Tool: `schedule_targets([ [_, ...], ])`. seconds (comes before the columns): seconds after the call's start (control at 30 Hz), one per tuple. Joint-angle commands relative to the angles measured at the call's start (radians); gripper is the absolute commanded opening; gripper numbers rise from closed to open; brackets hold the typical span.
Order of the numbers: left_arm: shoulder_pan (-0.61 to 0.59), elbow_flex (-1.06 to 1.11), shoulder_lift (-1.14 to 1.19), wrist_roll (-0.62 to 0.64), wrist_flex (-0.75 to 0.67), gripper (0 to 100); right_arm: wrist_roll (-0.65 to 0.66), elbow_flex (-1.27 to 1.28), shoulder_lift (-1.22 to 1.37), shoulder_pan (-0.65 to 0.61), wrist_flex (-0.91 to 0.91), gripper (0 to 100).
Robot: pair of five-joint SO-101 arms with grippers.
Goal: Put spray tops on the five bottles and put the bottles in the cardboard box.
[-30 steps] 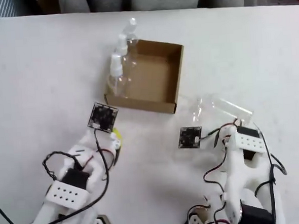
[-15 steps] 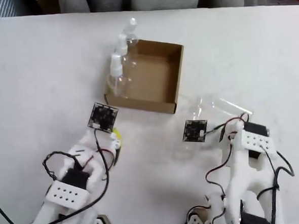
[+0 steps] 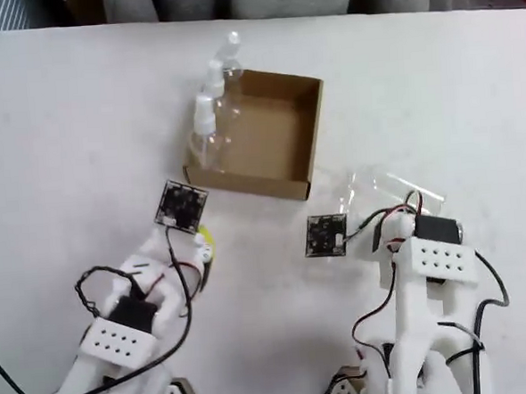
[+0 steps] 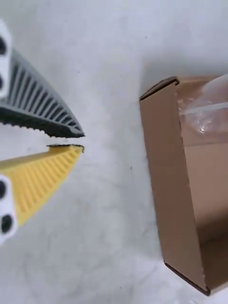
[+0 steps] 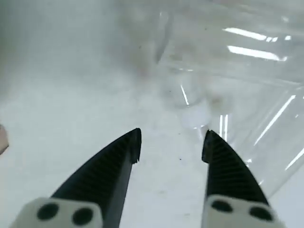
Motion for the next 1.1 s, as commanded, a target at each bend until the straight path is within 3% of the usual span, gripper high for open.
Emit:
schedule_targets([
  [0.0,0.012,-0.003,-0.024,-0.072,-0.015,5,0.009,0.015,-0.018,-0.035,-0.067,20.4],
  [0.3,0.012,-0.002,-0.024,-0.110,-0.015,5,0.008,0.020,0.259,-0.036,-0.315,20.5],
  [0.5,0.012,-0.002,-0.024,-0.112,-0.015,5,0.008,0.020,0.344,-0.038,-0.355,19.9],
  [0.57,0.012,-0.002,-0.024,-0.112,-0.017,5,0.008,0.020,0.344,-0.038,-0.354,16.0],
  [0.67,0.012,-0.002,-0.024,-0.112,-0.017,5,0.003,0.020,0.344,-0.036,-0.358,1.7],
  [0.73,0.012,-0.002,-0.024,-0.112,-0.017,5,0.002,0.014,0.343,-0.035,-0.355,3.3],
  [0.9,0.012,-0.002,-0.024,-0.112,-0.017,5,-0.081,-0.109,0.260,0.027,-0.237,1.7],
  [1.07,0.010,-0.003,-0.025,-0.109,-0.014,5,-0.381,-0.350,0.114,0.027,0.099,1.5],
])
